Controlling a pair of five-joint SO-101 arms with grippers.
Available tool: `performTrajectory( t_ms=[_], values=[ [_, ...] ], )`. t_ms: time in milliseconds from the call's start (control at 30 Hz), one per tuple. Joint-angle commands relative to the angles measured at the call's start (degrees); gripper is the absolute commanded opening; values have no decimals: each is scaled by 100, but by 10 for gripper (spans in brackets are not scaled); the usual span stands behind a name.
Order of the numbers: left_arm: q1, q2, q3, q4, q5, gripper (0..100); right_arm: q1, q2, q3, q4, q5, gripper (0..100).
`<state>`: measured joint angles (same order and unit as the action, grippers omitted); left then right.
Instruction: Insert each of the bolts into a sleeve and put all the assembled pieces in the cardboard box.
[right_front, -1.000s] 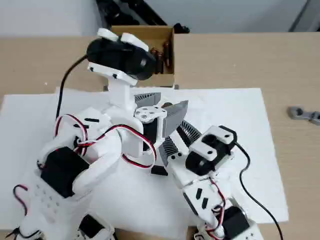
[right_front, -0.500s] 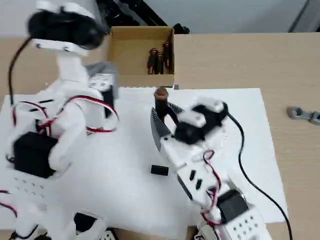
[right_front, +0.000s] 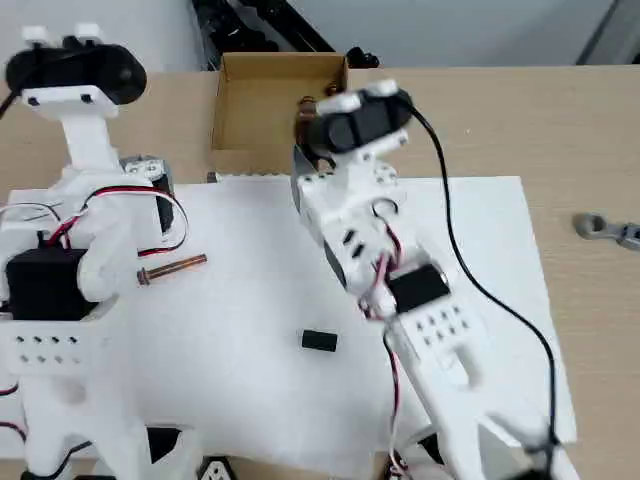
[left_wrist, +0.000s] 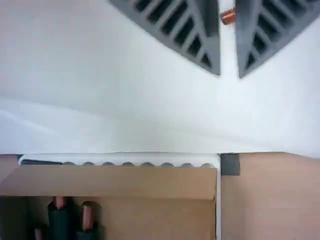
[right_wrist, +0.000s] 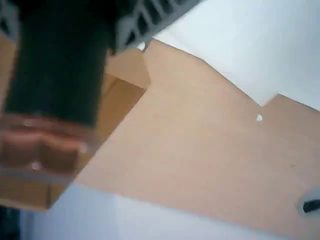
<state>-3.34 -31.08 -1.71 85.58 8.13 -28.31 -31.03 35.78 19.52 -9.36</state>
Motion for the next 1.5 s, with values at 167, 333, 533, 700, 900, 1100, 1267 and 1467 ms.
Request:
performTrajectory(
  t_ms=[167, 333, 533, 700, 900, 1100, 1267, 1467],
  values=[
    [-44, -35, 171, -9, -26, 6, 321, 2492, -2330, -207, -53, 2],
    [-44, -35, 171, 9, -26, 6, 602, 4040, -3745, -207, -53, 2],
    [-9, -35, 171, 9, -26, 6, 637, 5552, -5284, -207, -53, 3],
    [-9, -35, 171, 0, -26, 6, 646, 6730, -6435, -207, -26, 3],
    [-9, -35, 312, -18, -26, 6, 664, 7890, -7481, -154, -18, 5],
    [-26, -35, 400, -18, -26, 6, 488, 8075, -7631, -40, -18, 35],
    [-9, -35, 409, -18, -44, 6, 470, 8048, -7631, 286, -35, 183],
    [-35, 18, 453, 18, -334, 6, 523, 7996, -7631, 699, -35, 214]
  ],
)
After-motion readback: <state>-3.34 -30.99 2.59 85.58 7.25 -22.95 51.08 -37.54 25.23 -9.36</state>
